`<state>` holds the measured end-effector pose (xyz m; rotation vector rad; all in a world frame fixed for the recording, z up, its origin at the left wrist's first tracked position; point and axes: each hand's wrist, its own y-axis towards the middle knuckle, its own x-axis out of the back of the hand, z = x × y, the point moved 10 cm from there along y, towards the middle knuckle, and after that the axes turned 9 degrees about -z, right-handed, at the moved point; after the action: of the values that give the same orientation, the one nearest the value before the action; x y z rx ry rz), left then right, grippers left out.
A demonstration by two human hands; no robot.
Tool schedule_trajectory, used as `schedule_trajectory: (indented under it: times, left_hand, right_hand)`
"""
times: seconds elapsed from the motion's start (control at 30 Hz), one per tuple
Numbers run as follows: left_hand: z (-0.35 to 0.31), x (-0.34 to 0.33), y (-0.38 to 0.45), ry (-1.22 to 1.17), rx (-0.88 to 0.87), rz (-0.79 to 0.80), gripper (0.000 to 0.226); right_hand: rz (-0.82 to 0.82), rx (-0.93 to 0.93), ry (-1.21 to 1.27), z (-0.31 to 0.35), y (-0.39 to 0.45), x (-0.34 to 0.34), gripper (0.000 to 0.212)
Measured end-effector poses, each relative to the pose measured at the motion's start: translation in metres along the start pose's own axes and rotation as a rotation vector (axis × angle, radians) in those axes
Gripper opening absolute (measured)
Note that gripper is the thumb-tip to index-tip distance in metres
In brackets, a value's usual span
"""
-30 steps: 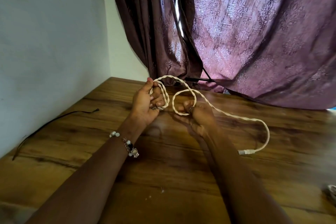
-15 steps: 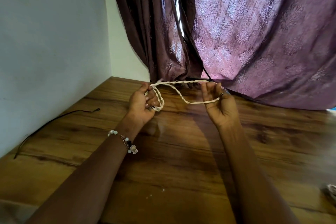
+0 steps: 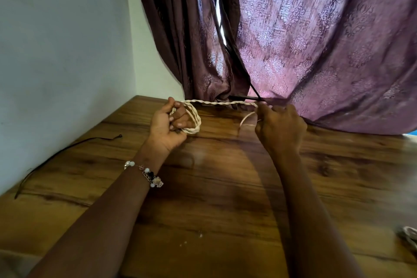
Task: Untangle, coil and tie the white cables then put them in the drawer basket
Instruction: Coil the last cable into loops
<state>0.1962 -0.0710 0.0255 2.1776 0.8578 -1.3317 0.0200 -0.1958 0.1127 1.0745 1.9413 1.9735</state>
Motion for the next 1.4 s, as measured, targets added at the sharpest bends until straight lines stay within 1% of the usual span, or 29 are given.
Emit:
schedule_trajectory:
  times: [0.03, 0.1, 0.2, 0.23, 0.27, 0.33, 0.37, 0.4, 0.43, 0.5, 0.53, 0.6, 0.63, 0.7, 0.73, 0.8, 0.83, 0.87, 0.9, 0.93, 1.0, 1.03, 1.07, 1.13, 1.2, 1.27, 1.33, 1.4]
  left_hand:
    - [-0.003, 0.000, 0.001, -0.020, -0.014, 0.002, 0.046]
    - [-0.008, -0.001, 0.002, -0.045, -0.041, 0.020, 0.043]
    - [-0.013, -0.001, 0.004, 0.030, -0.098, 0.012, 0.037]
    - [-0.014, 0.001, 0.005, 0.078, -0.124, -0.017, 0.036]
    - [-0.014, 0.004, 0.006, 0.128, -0.155, -0.055, 0.036]
    - [-0.013, 0.007, 0.007, 0.207, -0.219, -0.123, 0.036]
    - [-0.013, 0.006, 0.006, 0.227, -0.239, -0.140, 0.036]
    - [-0.013, 0.006, 0.006, 0.239, -0.247, -0.152, 0.039]
    - [-0.013, 0.005, 0.005, 0.246, -0.247, -0.154, 0.043]
    - [-0.012, 0.005, 0.005, 0.256, -0.240, -0.159, 0.050]
    - [-0.011, 0.006, 0.004, 0.253, -0.236, -0.172, 0.048]
    - [-0.008, 0.011, 0.005, 0.237, -0.214, -0.212, 0.040]
    - [-0.006, 0.014, 0.006, 0.217, -0.190, -0.221, 0.037]
    - [0.000, 0.015, 0.009, 0.183, -0.119, -0.196, 0.035]
    - [0.003, 0.016, 0.009, 0.182, -0.083, -0.179, 0.035]
    - [0.006, 0.015, 0.009, 0.206, -0.033, -0.136, 0.037]
    - [0.009, 0.013, 0.007, 0.223, -0.007, -0.105, 0.037]
    - [0.011, 0.009, 0.006, 0.243, 0.023, -0.072, 0.036]
    - [0.015, 0.006, 0.003, 0.266, 0.060, -0.037, 0.034]
    - [0.020, 0.002, 0.001, 0.284, 0.106, 0.004, 0.031]
    - [0.031, -0.007, -0.006, 0.306, 0.197, 0.090, 0.029]
    - [0.037, -0.011, -0.009, 0.308, 0.236, 0.128, 0.030]
    - [0.043, -0.016, -0.013, 0.290, 0.281, 0.173, 0.030]
    - [0.053, -0.028, -0.022, 0.214, 0.385, 0.287, 0.026]
    - [0.058, -0.035, -0.028, 0.171, 0.452, 0.365, 0.020]
    - [0.062, -0.040, -0.033, 0.130, 0.513, 0.424, 0.022]
    - [0.061, -0.041, -0.034, 0.114, 0.522, 0.441, 0.026]
    - [0.060, -0.040, -0.033, 0.108, 0.513, 0.458, 0.028]
  right_hand:
    - [0.094, 0.053, 0.010, 0.008, 0.001, -0.004, 0.019]
    - [0.345, 0.177, 0.007, 0.030, -0.005, -0.017, 0.021]
    - [0.645, 0.337, 0.111, 0.066, -0.021, -0.022, 0.030]
    - [0.696, 0.396, 0.148, 0.080, -0.027, -0.019, 0.032]
    - [0.703, 0.484, 0.170, 0.096, -0.032, -0.014, 0.033]
    - [0.638, 0.652, 0.197, 0.122, -0.040, -0.003, 0.031]
    - [0.594, 0.680, 0.235, 0.130, -0.042, 0.000, 0.030]
    - [0.558, 0.654, 0.285, 0.134, -0.039, 0.002, 0.031]
    - [0.512, 0.586, 0.333, 0.132, -0.033, 0.003, 0.032]
    - [0.389, 0.389, 0.423, 0.116, -0.016, 0.007, 0.038]
    - [0.305, 0.300, 0.503, 0.106, -0.009, 0.013, 0.045]
    - [0.168, 0.190, 0.681, 0.089, 0.001, 0.027, 0.063]
    - [0.125, 0.172, 0.749, 0.083, 0.004, 0.033, 0.065]
    - [0.041, 0.166, 0.776, 0.073, 0.006, 0.037, 0.055]
    - [-0.009, 0.133, 0.777, 0.064, 0.007, 0.037, 0.050]
    - [-0.060, 0.015, 0.811, 0.044, 0.005, 0.031, 0.053]
    - [-0.073, -0.053, 0.790, 0.033, 0.004, 0.026, 0.057]
    - [-0.080, -0.112, 0.705, 0.023, 0.002, 0.020, 0.060]
    - [-0.076, -0.148, 0.557, 0.013, 0.000, 0.013, 0.060]
    - [-0.063, -0.169, 0.372, 0.006, -0.002, 0.006, 0.055]
    - [-0.005, -0.218, 0.017, -0.007, -0.006, -0.006, 0.038]
    - [0.026, -0.227, -0.111, -0.009, -0.009, -0.011, 0.032]
    - [0.053, -0.205, -0.188, -0.006, -0.013, -0.017, 0.031]
    - [0.098, -0.087, -0.225, 0.012, -0.019, -0.030, 0.039]
    - [0.107, 0.040, -0.177, 0.036, -0.024, -0.037, 0.046]
    - [0.122, 0.123, -0.120, 0.054, -0.028, -0.040, 0.049]
    - [0.146, 0.172, -0.052, 0.066, -0.028, -0.042, 0.049]
    - [0.233, 0.172, -0.003, 0.069, -0.033, -0.050, 0.048]
